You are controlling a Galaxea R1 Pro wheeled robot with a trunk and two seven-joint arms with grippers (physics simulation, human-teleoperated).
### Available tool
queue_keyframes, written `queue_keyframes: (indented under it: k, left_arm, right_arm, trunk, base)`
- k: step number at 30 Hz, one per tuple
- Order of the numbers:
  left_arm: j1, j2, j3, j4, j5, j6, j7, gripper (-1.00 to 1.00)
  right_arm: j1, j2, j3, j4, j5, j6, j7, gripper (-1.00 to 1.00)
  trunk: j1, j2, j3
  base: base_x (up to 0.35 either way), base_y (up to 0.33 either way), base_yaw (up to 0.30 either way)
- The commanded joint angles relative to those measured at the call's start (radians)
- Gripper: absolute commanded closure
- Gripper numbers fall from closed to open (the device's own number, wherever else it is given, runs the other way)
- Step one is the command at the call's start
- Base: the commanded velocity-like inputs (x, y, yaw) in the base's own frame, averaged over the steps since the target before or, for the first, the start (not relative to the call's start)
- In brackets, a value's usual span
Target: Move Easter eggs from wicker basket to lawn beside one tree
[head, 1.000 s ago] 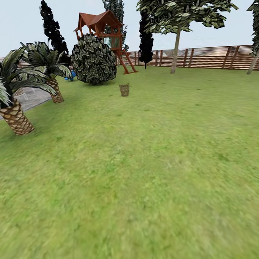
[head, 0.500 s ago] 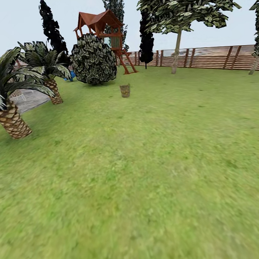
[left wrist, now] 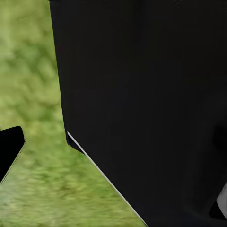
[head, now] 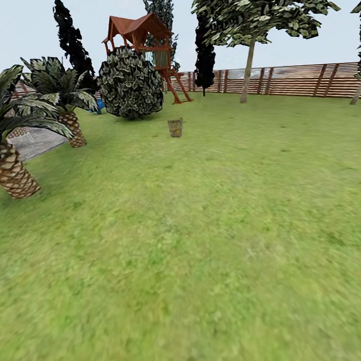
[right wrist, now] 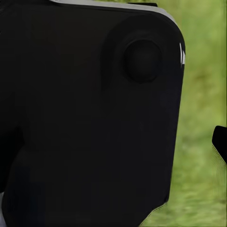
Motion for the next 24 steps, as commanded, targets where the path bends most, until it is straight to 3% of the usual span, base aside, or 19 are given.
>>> queue_keyframes:
  k: [1, 24]
  left_arm:
    - [0.0, 0.0, 0.0, 0.0, 0.001, 0.0, 0.0, -1.0]
    - [0.0, 0.0, 0.0, -0.001, 0.001, 0.0, 0.0, -1.0]
  right_arm:
    - [0.0, 0.0, 0.0, 0.001, 0.0, -0.003, 0.0, -1.0]
    - [0.0, 0.0, 0.0, 0.001, 0.002, -0.003, 0.0, -1.0]
  trunk:
    - [0.001, 0.0, -0.001]
    - [0.001, 0.0, -0.001]
  base:
    - [0.34, 0.074, 0.0]
    - [0.34, 0.074, 0.0]
